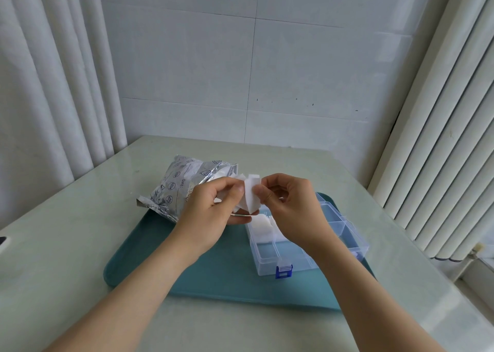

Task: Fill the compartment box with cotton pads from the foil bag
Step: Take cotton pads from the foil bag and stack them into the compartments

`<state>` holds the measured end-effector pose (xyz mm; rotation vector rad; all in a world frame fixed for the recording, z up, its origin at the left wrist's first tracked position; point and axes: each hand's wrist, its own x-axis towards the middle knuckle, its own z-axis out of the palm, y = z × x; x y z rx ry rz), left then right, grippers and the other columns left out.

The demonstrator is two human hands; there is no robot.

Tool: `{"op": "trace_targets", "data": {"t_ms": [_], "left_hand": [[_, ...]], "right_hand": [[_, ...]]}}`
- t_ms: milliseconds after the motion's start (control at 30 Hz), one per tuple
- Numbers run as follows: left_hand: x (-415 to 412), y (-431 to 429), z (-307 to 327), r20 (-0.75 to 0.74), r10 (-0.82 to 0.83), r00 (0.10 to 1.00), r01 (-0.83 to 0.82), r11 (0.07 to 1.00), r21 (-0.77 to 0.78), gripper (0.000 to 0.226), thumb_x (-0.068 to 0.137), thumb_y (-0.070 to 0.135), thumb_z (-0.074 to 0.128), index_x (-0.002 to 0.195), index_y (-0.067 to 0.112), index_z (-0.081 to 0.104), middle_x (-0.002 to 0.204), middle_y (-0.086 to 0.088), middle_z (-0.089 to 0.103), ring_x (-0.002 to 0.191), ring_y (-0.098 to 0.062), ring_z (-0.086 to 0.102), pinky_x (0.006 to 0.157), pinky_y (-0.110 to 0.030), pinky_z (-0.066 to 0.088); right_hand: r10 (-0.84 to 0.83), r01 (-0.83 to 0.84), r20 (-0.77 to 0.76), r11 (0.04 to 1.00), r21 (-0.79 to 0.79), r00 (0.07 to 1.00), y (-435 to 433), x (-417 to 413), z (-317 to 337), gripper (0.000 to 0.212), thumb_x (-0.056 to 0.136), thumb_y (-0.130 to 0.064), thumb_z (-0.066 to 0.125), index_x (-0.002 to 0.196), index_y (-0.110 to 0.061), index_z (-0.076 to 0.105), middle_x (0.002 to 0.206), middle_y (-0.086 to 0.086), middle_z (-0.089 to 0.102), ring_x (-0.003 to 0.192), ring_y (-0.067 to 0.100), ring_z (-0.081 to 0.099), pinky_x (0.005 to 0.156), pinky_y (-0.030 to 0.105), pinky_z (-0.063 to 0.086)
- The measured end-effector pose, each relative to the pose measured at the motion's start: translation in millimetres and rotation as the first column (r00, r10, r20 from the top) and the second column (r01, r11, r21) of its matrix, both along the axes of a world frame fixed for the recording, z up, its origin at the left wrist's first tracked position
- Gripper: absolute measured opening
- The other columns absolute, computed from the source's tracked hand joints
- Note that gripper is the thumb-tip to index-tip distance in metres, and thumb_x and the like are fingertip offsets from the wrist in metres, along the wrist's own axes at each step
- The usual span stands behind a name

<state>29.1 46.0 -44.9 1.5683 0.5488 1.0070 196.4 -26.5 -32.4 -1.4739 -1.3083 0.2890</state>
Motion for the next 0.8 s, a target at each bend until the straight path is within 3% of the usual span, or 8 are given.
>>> {"op": "trace_targets", "data": {"t_ms": [133, 267, 467, 800], "left_hand": [[0.8, -2.6, 1.1, 0.048, -0.010, 0.999, 0.012, 0.998, -0.062, 0.021, 0.104, 0.020, 0.065, 0.114, 0.005, 0.075, 0.110, -0.019, 0.074, 0.091, -0.038, 0.080, 0.088, -0.049, 0.064], [0.8, -2.9, 1.7, 0.048, 0.006, 0.999, -0.002, 0.997, -0.077, 0.016, 0.100, 0.017, 0.071, 0.110, 0.006, 0.076, 0.100, -0.004, 0.079, 0.090, -0.036, 0.080, 0.089, -0.049, 0.064], [-0.5, -2.0, 0.7, 0.001, 0.037, 0.999, -0.037, 0.998, -0.047, 0.012, 0.103, 0.008, 0.066, 0.107, 0.007, 0.078, 0.103, -0.013, 0.079, 0.088, -0.033, 0.081, 0.085, -0.048, 0.065], [-0.2, -2.1, 3.5, 0.025, 0.046, 0.999, -0.044, 0.996, -0.079, 0.019, 0.106, 0.019, 0.063, 0.109, 0.007, 0.078, 0.113, -0.021, 0.074, 0.087, -0.035, 0.080, 0.084, -0.046, 0.066]], "right_hand": [[0.015, -0.015, 0.005, 1.000, 0.008, 1.000, 0.5, -0.6, 0.3, 0.007, 0.099, -0.021, 0.072, 0.093, -0.019, 0.075, 0.085, -0.008, 0.077, 0.084, 0.017, 0.072, 0.084, 0.051, 0.059], [0.010, -0.010, 0.013, 1.000, 0.026, 1.000, 0.1, -0.2, 0.4, 0.006, 0.099, -0.021, 0.072, 0.093, -0.020, 0.075, 0.085, -0.008, 0.076, 0.084, 0.017, 0.072, 0.084, 0.050, 0.059], [-0.011, 0.013, -0.047, 0.999, 0.045, 0.999, -0.4, 0.0, 0.6, 0.006, 0.098, -0.019, 0.074, 0.095, -0.014, 0.076, 0.084, -0.002, 0.077, 0.081, 0.020, 0.074, 0.082, 0.050, 0.060], [-0.028, 0.032, -0.077, 0.998, 0.053, 0.997, -2.5, -2.2, 3.9, 0.005, 0.095, -0.015, 0.077, 0.097, -0.011, 0.080, 0.082, -0.004, 0.079, 0.073, 0.013, 0.073, 0.078, 0.040, 0.063]]}}
